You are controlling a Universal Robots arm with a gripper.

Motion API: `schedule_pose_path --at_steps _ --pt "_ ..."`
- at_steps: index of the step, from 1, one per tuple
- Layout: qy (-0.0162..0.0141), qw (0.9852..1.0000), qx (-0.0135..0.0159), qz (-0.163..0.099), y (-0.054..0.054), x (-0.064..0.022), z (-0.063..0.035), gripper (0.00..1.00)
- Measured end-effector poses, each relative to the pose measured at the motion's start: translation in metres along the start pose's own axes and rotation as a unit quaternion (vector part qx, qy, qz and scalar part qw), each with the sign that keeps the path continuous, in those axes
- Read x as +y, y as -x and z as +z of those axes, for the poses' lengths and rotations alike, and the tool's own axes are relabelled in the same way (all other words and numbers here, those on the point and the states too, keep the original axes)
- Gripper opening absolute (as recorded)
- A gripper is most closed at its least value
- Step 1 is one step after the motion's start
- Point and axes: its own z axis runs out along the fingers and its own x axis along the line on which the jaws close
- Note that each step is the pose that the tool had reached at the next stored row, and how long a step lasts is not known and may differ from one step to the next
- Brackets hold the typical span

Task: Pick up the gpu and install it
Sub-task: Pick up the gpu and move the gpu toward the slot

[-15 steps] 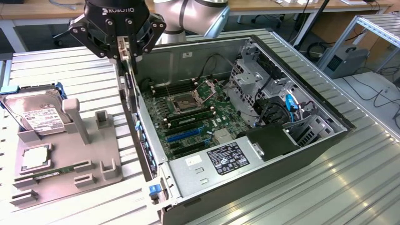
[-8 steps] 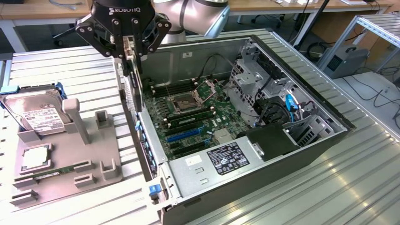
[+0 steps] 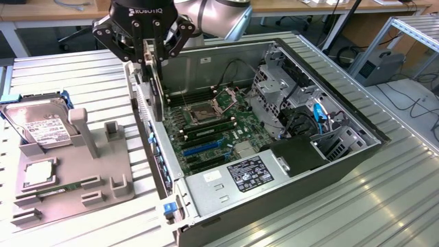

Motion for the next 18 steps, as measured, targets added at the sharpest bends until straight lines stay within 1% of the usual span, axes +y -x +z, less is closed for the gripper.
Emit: schedule_pose_path --at_steps 7,18 --pt "0.0000 1.0000 0.0000 0.000 0.011 0.0008 0.0014 0.27" --pt "-0.0002 1.0000 0.0000 0.000 0.023 0.0017 0.0040 0.27"
